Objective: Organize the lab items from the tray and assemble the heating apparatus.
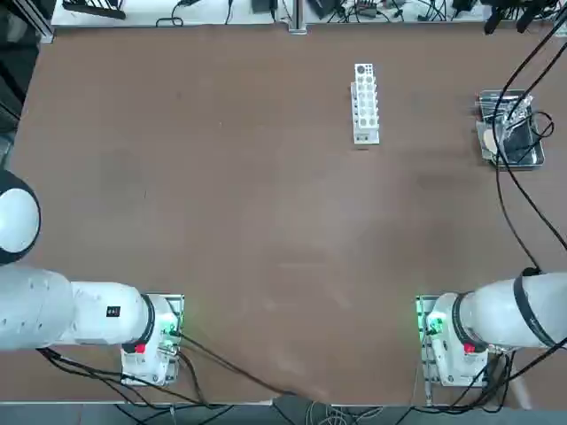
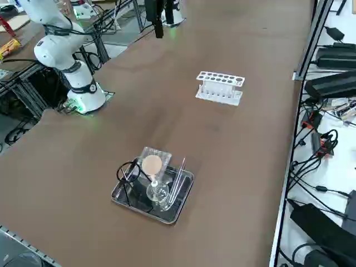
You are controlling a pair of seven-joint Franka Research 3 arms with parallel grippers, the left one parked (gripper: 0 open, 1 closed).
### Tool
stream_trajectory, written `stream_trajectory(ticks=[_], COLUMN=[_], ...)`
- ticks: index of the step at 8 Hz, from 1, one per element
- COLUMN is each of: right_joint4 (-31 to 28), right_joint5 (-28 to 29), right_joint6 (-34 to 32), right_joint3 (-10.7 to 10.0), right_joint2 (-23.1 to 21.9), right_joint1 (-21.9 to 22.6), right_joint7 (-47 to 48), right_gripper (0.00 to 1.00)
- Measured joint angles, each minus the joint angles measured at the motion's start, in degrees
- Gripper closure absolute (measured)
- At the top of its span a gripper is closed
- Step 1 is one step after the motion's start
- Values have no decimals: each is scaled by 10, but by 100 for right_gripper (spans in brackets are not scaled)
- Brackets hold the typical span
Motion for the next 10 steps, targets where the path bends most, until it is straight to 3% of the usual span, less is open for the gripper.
stream_trajectory(ticks=[7,10], right_joint4=[0,0], right_joint5=[0,-8], right_joint6=[4,41], right_joint3=[0,-3], right_joint2=[3,21], right_joint1=[0,-2], right_joint7=[-1,-2], right_gripper=[0,0])
